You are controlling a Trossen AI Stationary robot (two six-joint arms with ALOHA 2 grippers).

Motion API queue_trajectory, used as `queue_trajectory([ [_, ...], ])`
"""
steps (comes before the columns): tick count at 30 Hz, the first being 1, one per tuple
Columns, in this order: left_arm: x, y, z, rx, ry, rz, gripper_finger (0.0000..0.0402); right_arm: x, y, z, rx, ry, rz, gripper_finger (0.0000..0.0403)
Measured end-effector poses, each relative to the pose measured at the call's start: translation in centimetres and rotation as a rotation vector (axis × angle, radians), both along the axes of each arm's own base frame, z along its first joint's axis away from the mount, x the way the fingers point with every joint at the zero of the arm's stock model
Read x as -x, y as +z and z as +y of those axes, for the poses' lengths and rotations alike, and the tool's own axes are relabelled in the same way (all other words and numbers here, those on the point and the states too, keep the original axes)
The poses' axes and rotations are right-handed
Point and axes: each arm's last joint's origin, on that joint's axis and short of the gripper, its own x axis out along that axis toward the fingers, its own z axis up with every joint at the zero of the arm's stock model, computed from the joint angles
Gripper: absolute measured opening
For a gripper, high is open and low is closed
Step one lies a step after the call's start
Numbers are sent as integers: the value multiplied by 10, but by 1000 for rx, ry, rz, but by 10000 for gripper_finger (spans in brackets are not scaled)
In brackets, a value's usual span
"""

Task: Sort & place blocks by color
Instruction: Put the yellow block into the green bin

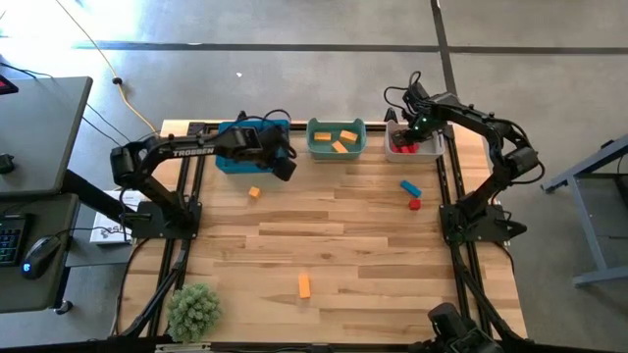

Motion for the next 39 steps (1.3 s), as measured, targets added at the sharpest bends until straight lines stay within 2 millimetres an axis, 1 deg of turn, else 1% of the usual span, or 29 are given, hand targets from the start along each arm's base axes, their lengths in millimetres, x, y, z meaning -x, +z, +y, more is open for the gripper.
queue_trajectory([
  [2,5,-2,-1,86,49,1,212,-1,0,0,-9,4,-18,165],
  [5,7,-3,-7,152,63,16,212,-1,0,0,-18,7,-36,165],
  [12,6,-5,-18,199,96,50,212,-1,0,0,-17,10,-36,165],
  [15,10,-7,-21,218,121,93,212,-1,0,0,-17,10,-38,165],
  [17,13,-11,-22,230,132,117,212,-2,2,0,-16,9,-42,165],
  [21,20,-22,-27,266,141,168,212,-7,13,-3,4,23,-64,165],
  [25,22,-28,-31,270,134,179,212,-16,29,-7,49,45,-93,165],
  [32,30,-42,-35,284,154,231,212,-30,55,-10,128,83,-141,165],
  [39,33,-52,-36,278,152,217,212,-41,73,-10,179,113,-175,165],
])
